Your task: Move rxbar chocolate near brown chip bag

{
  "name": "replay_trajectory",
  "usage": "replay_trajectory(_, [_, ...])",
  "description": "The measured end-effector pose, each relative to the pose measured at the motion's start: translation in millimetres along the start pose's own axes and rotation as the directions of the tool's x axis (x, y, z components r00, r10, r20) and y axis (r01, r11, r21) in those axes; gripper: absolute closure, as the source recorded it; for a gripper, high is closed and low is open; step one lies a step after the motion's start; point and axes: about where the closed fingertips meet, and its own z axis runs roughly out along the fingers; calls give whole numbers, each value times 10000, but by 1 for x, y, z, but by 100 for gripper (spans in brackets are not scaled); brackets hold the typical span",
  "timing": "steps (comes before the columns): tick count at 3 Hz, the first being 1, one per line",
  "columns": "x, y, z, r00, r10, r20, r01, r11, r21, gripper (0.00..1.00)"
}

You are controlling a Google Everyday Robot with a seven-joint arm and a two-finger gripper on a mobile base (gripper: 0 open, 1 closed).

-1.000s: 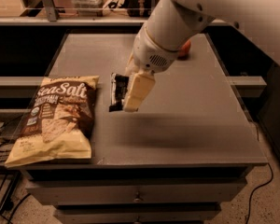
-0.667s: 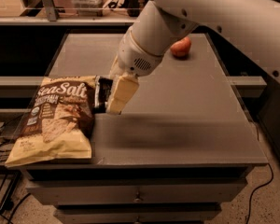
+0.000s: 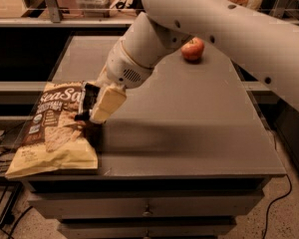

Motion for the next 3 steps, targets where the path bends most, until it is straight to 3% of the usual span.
replay_trajectory(1, [-6, 4, 9, 9990, 66, 435, -54, 9996, -277, 12])
replay_trajectory(2, [-7, 5, 10, 9991, 38, 420, -26, 9996, -286, 0])
replay_trajectory(3, [-7, 5, 10, 9991, 37, 420, -25, 9996, -287, 0])
